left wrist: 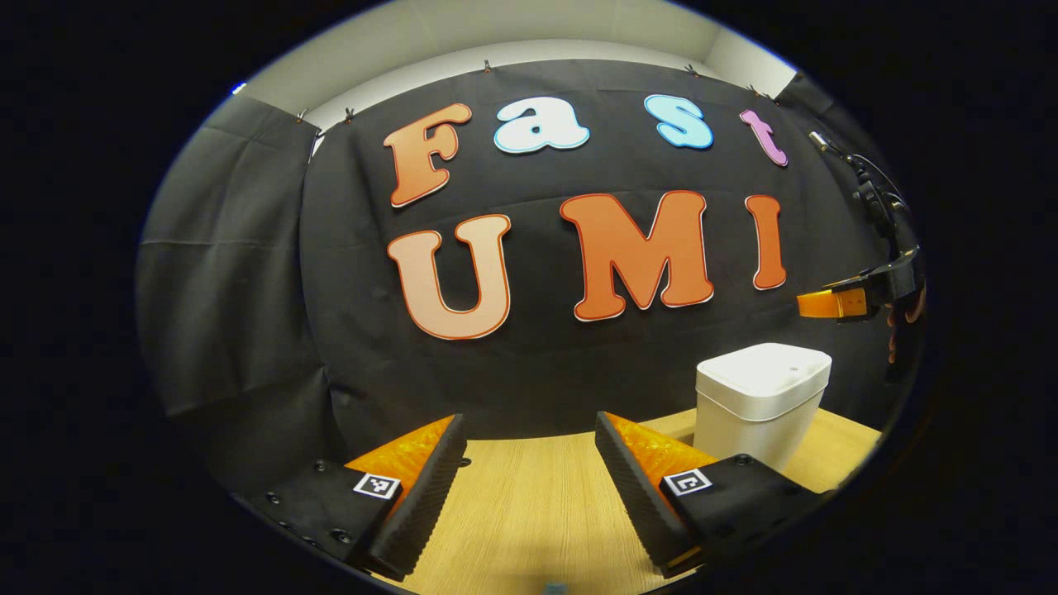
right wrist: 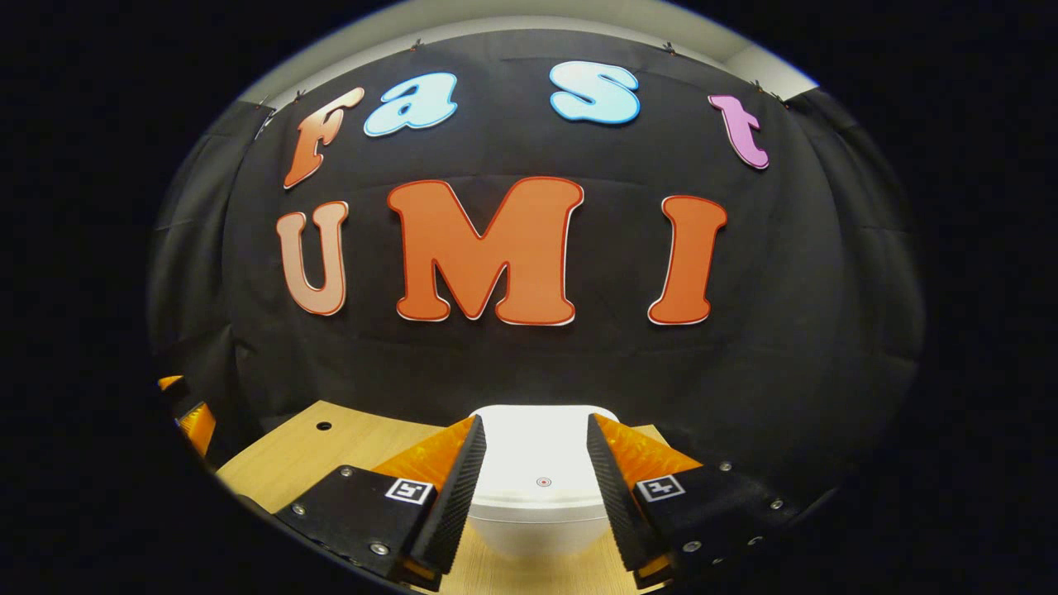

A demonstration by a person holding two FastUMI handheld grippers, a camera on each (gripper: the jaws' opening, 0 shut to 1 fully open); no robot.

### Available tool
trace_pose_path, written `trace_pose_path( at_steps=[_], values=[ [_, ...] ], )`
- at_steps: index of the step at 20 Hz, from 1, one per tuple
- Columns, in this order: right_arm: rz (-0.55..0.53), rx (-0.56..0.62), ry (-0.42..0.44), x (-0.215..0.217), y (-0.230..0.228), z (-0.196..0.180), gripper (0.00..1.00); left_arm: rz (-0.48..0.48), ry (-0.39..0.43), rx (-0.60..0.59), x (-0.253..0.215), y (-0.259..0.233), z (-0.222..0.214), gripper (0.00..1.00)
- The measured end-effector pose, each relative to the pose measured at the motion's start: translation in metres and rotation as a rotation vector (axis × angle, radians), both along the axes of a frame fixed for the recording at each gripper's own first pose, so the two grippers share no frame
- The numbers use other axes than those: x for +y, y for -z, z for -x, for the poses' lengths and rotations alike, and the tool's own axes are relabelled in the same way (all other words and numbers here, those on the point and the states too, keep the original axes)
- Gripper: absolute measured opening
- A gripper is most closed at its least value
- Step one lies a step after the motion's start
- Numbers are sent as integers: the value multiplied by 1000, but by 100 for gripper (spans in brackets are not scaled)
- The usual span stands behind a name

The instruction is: Press the lid of the desktop garbage bin to open it, pick up the crumpled paper on the desktop and throw it into the bin, then pick up the pop can on the desktop and drop it into the bin, and finally close the garbage bin lid.

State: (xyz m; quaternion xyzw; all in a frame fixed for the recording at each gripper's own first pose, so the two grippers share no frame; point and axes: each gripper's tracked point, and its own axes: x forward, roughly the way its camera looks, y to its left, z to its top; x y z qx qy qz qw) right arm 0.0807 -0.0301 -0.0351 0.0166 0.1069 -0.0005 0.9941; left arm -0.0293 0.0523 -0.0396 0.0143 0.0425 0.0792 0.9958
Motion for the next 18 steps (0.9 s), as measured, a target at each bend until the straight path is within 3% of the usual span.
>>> trace_pose_path(
  at_steps=[1, 2, 5, 7, 9, 18],
  values=[
    [-5, 11, -3, 0, 3, -3, 69, 1, -9, 7, 1, 3, 0, 100],
    [-10, 26, -7, 0, 6, -7, 55, 3, -15, 12, 3, 5, 0, 100],
    [-9, 55, -6, -4, 17, -18, 36, 3, -45, 37, 8, 14, 1, 100],
    [-7, 75, -13, -4, 25, -25, 14, 2, -64, 57, 11, 19, 2, 100],
    [-3, 87, -24, -2, 31, -30, 4, -1, -72, 66, 10, 22, 0, 100],
    [-19, 196, -89, -2, 66, -32, 0, -5, -80, 93, 2, 32, -7, 100]
  ],
)
